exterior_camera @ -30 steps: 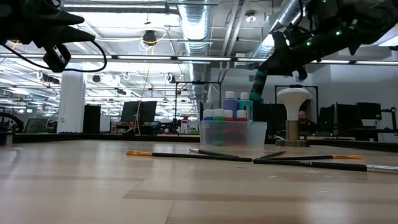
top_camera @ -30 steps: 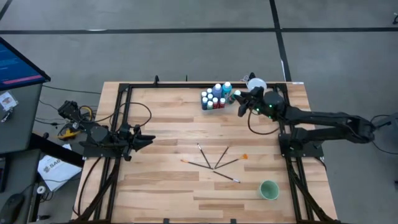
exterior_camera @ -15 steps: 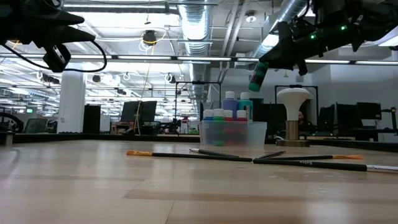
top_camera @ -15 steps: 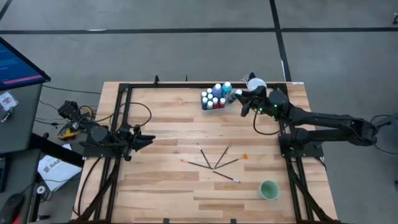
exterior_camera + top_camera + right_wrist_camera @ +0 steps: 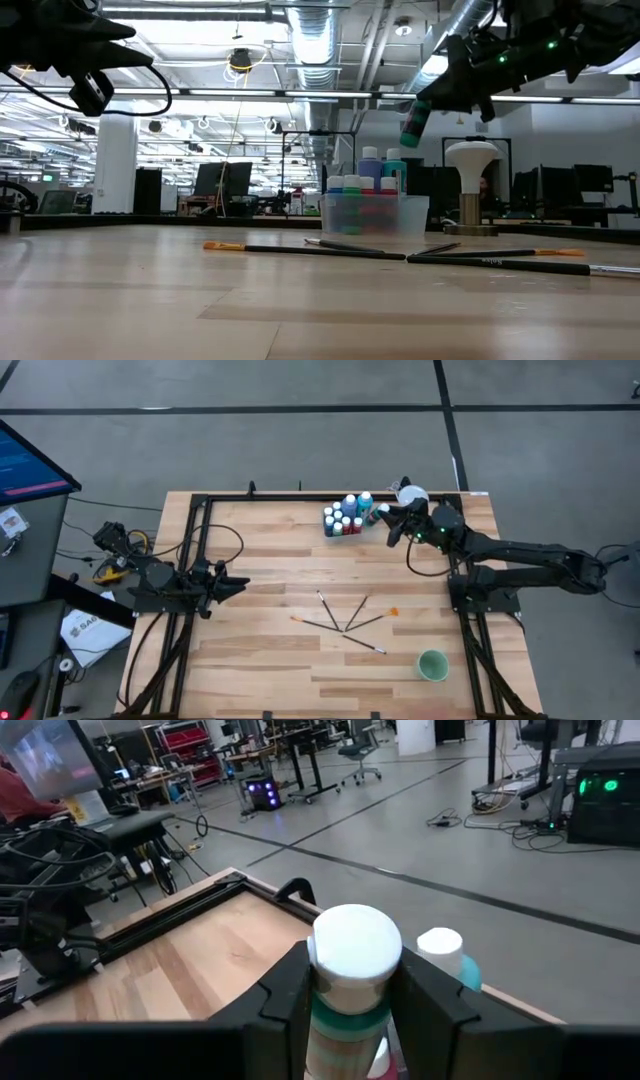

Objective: Pick & Place Paint Supplies
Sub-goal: Put the dark green paint bottle into the transparent bin

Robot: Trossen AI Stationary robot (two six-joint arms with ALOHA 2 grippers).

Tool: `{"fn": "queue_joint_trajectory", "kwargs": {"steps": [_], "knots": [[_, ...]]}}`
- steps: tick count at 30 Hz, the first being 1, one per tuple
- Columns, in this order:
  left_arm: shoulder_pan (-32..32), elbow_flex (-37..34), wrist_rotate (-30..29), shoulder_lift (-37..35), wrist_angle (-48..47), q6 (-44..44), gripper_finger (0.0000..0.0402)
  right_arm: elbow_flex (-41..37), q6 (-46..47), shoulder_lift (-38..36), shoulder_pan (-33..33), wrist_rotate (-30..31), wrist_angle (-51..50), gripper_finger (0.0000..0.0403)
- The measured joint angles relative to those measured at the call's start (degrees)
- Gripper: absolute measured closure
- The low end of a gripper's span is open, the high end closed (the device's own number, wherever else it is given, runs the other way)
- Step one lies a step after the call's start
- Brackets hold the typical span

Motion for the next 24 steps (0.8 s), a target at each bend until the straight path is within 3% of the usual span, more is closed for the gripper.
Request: {"fn": "queue_joint_trajectory", "kwargs": {"steps": [24], "knots": [[-0.01, 0.00, 0.00, -0.01, 0.00, 0.00, 0.0400, 0.00, 1.27, 0.01, 0.04, 2.77, 0.05, 0.0300]]}}
